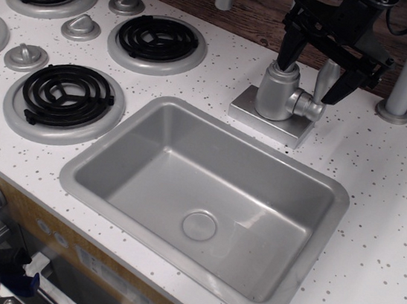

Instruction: Lever vertical to front

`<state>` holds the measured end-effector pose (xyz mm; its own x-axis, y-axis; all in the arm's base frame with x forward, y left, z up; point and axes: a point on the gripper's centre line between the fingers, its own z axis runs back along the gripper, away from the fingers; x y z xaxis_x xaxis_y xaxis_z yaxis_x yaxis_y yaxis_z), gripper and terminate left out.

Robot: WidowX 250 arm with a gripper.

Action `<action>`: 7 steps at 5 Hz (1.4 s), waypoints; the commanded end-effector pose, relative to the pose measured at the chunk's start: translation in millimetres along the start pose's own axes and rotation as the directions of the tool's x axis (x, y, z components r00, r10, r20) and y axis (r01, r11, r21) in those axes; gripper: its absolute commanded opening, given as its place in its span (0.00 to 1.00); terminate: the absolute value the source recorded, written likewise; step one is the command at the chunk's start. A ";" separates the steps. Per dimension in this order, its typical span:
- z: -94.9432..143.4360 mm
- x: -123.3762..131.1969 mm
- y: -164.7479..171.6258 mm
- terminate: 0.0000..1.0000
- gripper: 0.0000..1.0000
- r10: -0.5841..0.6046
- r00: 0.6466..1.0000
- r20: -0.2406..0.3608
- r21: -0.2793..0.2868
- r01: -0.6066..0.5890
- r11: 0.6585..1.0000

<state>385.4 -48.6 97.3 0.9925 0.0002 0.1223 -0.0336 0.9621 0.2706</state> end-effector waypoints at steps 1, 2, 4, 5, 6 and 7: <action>0.0 0.0 0.0 0.00 1.00 0.000 1.000 0.000 0.000 0.000 1.000; 3.9 6.9 -2.0 0.00 1.00 0.011 0.998 0.055 0.002 -0.011 1.000; 16.5 24.0 -1.4 0.00 1.00 0.014 0.988 0.153 0.033 -0.019 0.999; 14.0 31.9 0.5 0.00 1.00 0.007 0.985 0.171 0.025 -0.011 1.000; 6.7 42.1 -0.8 0.00 1.00 -0.002 0.982 0.189 0.004 0.001 1.000; 3.4 52.3 -0.9 0.00 1.00 -0.020 0.983 0.184 -0.013 0.023 1.000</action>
<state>430.8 -55.8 82.8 0.9719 -0.0779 0.2222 0.0167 0.9641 0.2651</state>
